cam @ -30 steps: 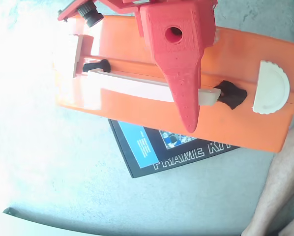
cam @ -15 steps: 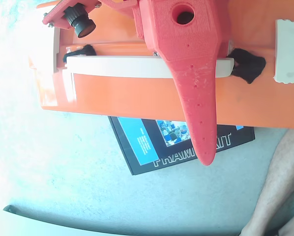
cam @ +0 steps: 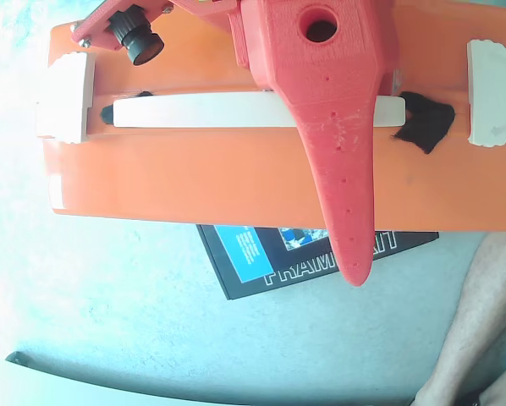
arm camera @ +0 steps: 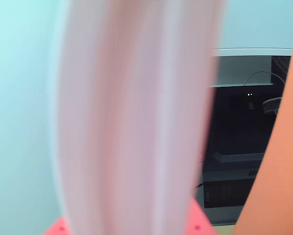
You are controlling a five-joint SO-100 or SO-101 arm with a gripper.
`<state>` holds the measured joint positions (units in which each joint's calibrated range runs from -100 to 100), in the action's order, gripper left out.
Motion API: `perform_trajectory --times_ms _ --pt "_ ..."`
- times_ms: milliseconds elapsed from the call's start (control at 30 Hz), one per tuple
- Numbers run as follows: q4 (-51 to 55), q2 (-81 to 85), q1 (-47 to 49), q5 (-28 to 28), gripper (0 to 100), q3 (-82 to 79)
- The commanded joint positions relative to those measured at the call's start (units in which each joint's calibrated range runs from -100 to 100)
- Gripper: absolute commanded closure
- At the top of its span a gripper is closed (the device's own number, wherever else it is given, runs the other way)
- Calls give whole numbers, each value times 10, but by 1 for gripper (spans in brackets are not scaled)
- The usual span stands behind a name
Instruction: Grab the white handle of the orange box
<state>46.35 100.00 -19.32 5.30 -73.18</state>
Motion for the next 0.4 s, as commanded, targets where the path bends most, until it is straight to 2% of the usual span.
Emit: perform_trajectory --times_ms 0,367 --pt "29 0 4 -4 98 -142" --pt "28 0 1 -2 98 -134"
